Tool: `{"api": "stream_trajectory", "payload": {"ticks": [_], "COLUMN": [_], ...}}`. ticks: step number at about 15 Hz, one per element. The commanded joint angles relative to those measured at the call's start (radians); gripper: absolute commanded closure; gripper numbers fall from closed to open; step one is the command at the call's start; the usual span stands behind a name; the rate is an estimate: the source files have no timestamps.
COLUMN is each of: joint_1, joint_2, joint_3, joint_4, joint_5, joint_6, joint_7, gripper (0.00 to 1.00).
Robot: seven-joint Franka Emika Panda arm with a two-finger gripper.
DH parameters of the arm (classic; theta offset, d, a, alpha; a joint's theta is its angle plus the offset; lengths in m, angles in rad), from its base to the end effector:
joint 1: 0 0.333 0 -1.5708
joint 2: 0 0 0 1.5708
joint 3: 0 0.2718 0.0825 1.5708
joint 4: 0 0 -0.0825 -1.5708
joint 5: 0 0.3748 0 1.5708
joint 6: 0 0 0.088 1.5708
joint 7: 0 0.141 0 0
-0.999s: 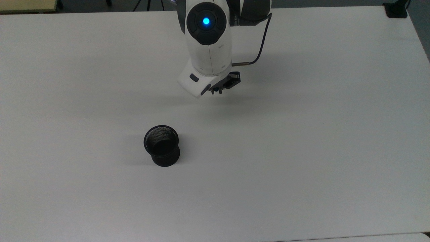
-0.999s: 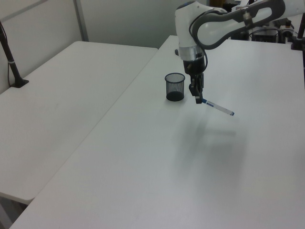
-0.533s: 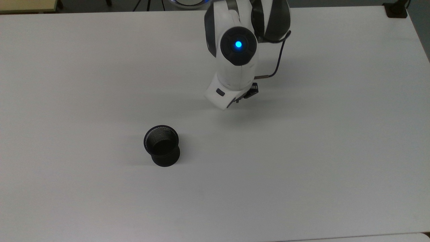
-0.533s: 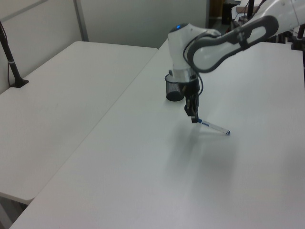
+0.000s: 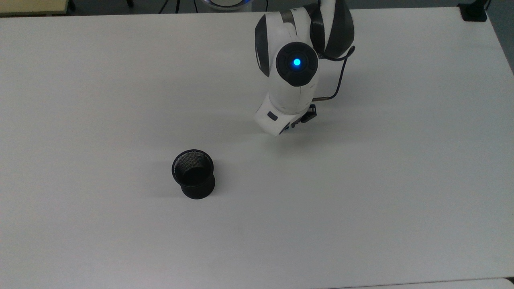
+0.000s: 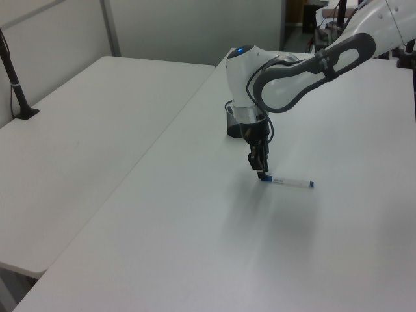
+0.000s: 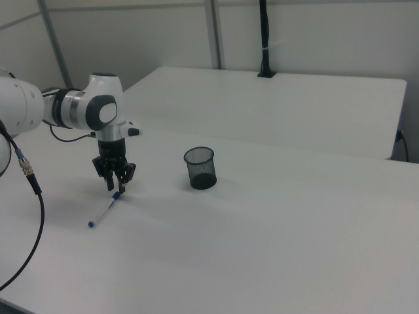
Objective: Remove the marker
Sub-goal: 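Open the gripper to release the marker on the table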
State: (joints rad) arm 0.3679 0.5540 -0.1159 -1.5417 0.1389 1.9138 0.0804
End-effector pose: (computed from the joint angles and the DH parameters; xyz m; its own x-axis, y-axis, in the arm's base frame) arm 0.6151 0.1794 0.2518 0.9751 0.1267 -0.1818 0.1204 -0.9917 -0.0451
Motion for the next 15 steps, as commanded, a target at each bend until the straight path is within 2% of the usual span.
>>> {"api": "stream_trajectory", "payload": {"ticks": [1,2,3,8,10,15], "joint_1": [-0.004,-0.009,-0.027,-0.157,-0.216,-0.323], "joint_2": [-0.061,-0.086,-0.130,-0.290,-0.341,-0.445], "joint_3": [-0.010,-0.017,-0.025,-0.022,-0.016,-0.013], "joint_4": [0.006,0.008,0.008,0.023,0.023,0.015], "joint_5": [-0.019,-0.031,-0.047,-0.090,-0.088,-0.090], "joint_6": [-0.031,-0.048,-0.074,-0.185,-0.238,-0.283], "joint_7": [0.016,0.016,0.013,-0.023,-0.085,-0.083], "gripper": [0.10,0.03,0.00,0.00,0.00,0.00]}}
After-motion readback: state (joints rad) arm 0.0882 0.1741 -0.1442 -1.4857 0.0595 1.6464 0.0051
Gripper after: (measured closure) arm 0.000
